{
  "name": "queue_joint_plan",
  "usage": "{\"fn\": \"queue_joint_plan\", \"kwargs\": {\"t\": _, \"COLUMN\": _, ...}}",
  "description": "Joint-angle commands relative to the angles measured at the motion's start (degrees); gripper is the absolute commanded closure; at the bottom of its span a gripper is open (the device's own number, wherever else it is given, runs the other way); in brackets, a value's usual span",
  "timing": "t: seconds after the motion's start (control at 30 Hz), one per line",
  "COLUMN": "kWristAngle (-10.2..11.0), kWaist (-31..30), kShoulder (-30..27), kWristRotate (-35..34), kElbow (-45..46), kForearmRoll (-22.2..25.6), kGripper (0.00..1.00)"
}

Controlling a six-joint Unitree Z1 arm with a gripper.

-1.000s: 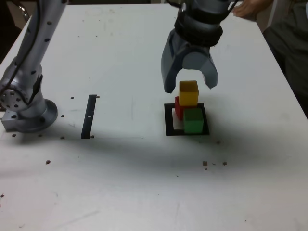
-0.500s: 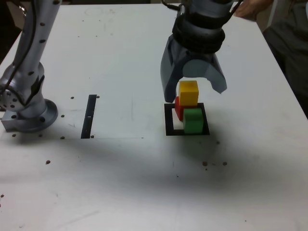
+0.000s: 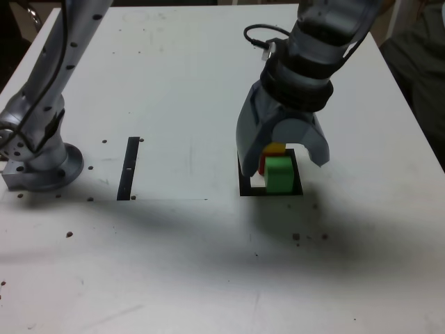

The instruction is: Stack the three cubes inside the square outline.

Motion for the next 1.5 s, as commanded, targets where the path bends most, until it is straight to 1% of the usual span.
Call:
{"fn": "queue_joint_plan", "kwargs": {"t": 0.0, "kWristAngle": -0.4, "kWaist": -0.1, "kShoulder": 0.7, "kWristRotate": -0.1, "kElbow": 0.9, "kForearmRoll": -0.9, "kGripper": 0.03}}
{"fn": "queue_joint_plan", "kwargs": {"t": 0.23, "kWristAngle": -1.7, "kWaist": -0.1, "kShoulder": 1.5, "kWristRotate": 0.2, "kElbow": 4.3, "kForearmRoll": -4.8, "kGripper": 0.03}}
{"fn": "queue_joint_plan", "kwargs": {"t": 0.53, "kWristAngle": -1.7, "kWaist": 0.0, "kShoulder": 1.7, "kWristRotate": 0.7, "kElbow": 5.2, "kForearmRoll": -7.3, "kGripper": 0.04}}
{"fn": "queue_joint_plan", "kwargs": {"t": 0.73, "kWristAngle": -2.0, "kWaist": 0.4, "kShoulder": 1.6, "kWristRotate": 1.6, "kElbow": 6.2, "kForearmRoll": -8.7, "kGripper": 0.08}}
{"fn": "queue_joint_plan", "kwargs": {"t": 0.87, "kWristAngle": -2.3, "kWaist": 0.8, "kShoulder": 1.4, "kWristRotate": 2.0, "kElbow": 7.1, "kForearmRoll": -9.4, "kGripper": 0.13}}
{"fn": "queue_joint_plan", "kwargs": {"t": 0.93, "kWristAngle": -2.4, "kWaist": 0.9, "kShoulder": 1.3, "kWristRotate": 2.0, "kElbow": 7.5, "kForearmRoll": -9.7, "kGripper": 0.17}}
{"fn": "queue_joint_plan", "kwargs": {"t": 1.03, "kWristAngle": -2.6, "kWaist": 1.1, "kShoulder": 1.5, "kWristRotate": 2.1, "kElbow": 7.8, "kForearmRoll": -9.9, "kGripper": 0.26}}
{"fn": "queue_joint_plan", "kwargs": {"t": 1.17, "kWristAngle": -2.7, "kWaist": 1.1, "kShoulder": 1.8, "kWristRotate": 2.1, "kElbow": 7.9, "kForearmRoll": -10.1, "kGripper": 0.45}}
{"fn": "queue_joint_plan", "kwargs": {"t": 1.27, "kWristAngle": -2.5, "kWaist": 1.1, "kShoulder": 1.7, "kWristRotate": 2.1, "kElbow": 7.5, "kForearmRoll": -10.1, "kGripper": 0.6}}
{"fn": "queue_joint_plan", "kwargs": {"t": 1.33, "kWristAngle": -2.2, "kWaist": 1.0, "kShoulder": 1.5, "kWristRotate": 2.1, "kElbow": 7.2, "kForearmRoll": -10.1, "kGripper": 0.68}}
{"fn": "queue_joint_plan", "kwargs": {"t": 1.4, "kWristAngle": -2.1, "kWaist": 0.9, "kShoulder": 1.5, "kWristRotate": 2.1, "kElbow": 7.0, "kForearmRoll": -10.2, "kGripper": 0.73}}
{"fn": "queue_joint_plan", "kwargs": {"t": 1.47, "kWristAngle": -2.0, "kWaist": 0.9, "kShoulder": 1.4, "kWristRotate": 2.3, "kElbow": 6.9, "kForearmRoll": -10.3, "kGripper": 0.74}}
